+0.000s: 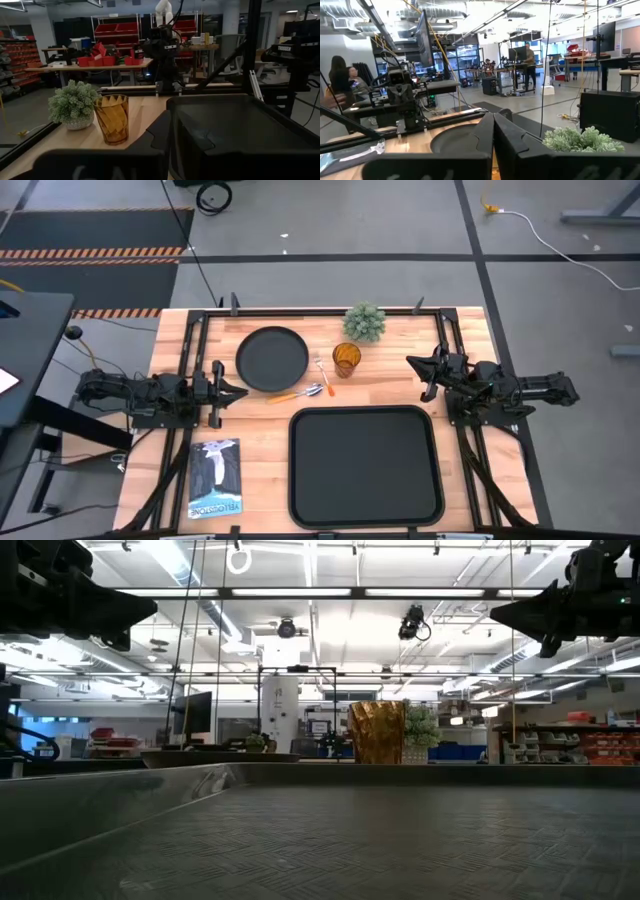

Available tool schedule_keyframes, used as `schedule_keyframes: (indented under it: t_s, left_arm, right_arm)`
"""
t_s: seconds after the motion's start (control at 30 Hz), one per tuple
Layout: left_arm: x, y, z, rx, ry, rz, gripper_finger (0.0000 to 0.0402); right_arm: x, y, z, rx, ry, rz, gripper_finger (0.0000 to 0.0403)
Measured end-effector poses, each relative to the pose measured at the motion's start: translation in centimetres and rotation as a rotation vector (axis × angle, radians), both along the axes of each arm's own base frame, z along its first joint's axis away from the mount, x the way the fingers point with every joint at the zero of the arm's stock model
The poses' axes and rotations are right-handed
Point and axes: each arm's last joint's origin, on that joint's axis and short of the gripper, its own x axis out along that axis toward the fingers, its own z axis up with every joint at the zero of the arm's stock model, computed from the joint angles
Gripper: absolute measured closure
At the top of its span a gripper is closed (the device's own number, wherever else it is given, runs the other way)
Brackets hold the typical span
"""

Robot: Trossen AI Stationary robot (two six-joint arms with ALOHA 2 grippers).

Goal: Pick and place plate/cup/fork/spoon on tray

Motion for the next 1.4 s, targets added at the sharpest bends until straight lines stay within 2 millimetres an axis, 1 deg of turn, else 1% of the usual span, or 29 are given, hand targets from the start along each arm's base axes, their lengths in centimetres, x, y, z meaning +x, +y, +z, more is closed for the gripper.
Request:
schedule_keyframes:
  t_s: [1.23,1.4]
  left_arm:
    - [0.00,0.00,0.00,0.000,0.000,0.000,0.0365]
    - [0.00,0.00,0.00,0.000,0.000,0.000,0.0365]
  right_arm:
    - [0.00,0.00,0.00,0.000,0.000,0.000,0.0389]
    - [-0.09,0.00,0.33,0.000,-0.037,0.000,0.0389]
